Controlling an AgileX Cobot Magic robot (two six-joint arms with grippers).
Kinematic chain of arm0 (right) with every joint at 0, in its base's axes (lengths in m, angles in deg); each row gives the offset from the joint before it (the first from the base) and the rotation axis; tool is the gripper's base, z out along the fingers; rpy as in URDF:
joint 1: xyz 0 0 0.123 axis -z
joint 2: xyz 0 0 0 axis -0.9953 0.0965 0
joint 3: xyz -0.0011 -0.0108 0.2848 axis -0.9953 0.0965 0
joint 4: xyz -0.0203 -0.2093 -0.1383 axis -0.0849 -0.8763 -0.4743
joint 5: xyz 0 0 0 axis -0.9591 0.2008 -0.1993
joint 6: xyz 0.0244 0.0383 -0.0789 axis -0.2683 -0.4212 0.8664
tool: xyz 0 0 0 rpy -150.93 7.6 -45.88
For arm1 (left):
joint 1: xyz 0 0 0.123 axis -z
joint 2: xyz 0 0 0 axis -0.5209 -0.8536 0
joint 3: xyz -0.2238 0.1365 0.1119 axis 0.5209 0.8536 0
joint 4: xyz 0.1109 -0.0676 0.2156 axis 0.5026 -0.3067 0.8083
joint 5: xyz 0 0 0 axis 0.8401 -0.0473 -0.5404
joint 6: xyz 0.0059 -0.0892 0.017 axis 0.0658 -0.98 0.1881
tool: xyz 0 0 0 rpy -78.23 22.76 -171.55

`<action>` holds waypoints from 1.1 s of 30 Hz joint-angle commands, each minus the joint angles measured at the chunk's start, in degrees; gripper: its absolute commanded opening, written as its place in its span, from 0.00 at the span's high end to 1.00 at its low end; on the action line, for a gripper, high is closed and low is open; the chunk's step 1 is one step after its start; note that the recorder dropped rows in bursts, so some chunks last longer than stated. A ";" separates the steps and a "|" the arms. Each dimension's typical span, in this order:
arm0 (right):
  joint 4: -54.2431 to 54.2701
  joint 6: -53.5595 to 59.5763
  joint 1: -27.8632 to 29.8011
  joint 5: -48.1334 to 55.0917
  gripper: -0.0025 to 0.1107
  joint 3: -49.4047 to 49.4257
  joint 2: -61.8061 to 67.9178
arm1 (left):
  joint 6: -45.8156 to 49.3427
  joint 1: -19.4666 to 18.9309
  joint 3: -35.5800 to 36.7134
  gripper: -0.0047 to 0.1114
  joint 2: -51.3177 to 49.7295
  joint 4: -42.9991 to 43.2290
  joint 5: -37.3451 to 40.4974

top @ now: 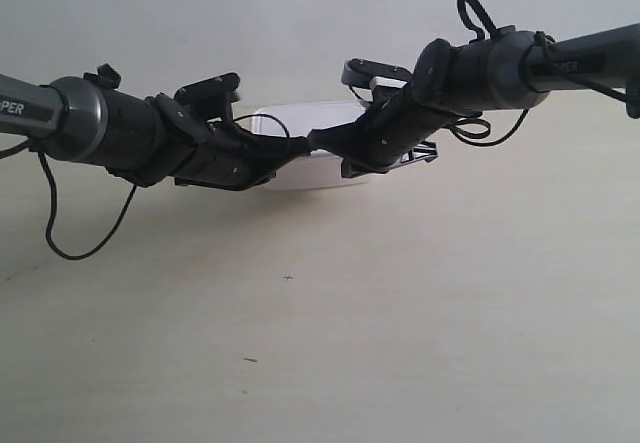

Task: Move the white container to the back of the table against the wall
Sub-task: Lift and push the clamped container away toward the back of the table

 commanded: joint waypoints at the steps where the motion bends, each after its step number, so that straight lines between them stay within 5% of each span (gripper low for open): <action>1: -0.87 0.59 0.36 -0.95 0.98 -0.55 0.44 | 0.46 -0.22 -2.40 0.96 -2.17 0.31 0.11; 25: -3.14 0.61 4.15 -9.02 0.98 -0.55 2.00 | 0.73 -1.36 -11.25 0.96 -8.14 1.36 2.73; 33: -3.58 0.61 4.92 -5.70 0.98 -7.21 4.82 | 0.73 -1.36 -11.25 0.96 -8.14 2.67 0.04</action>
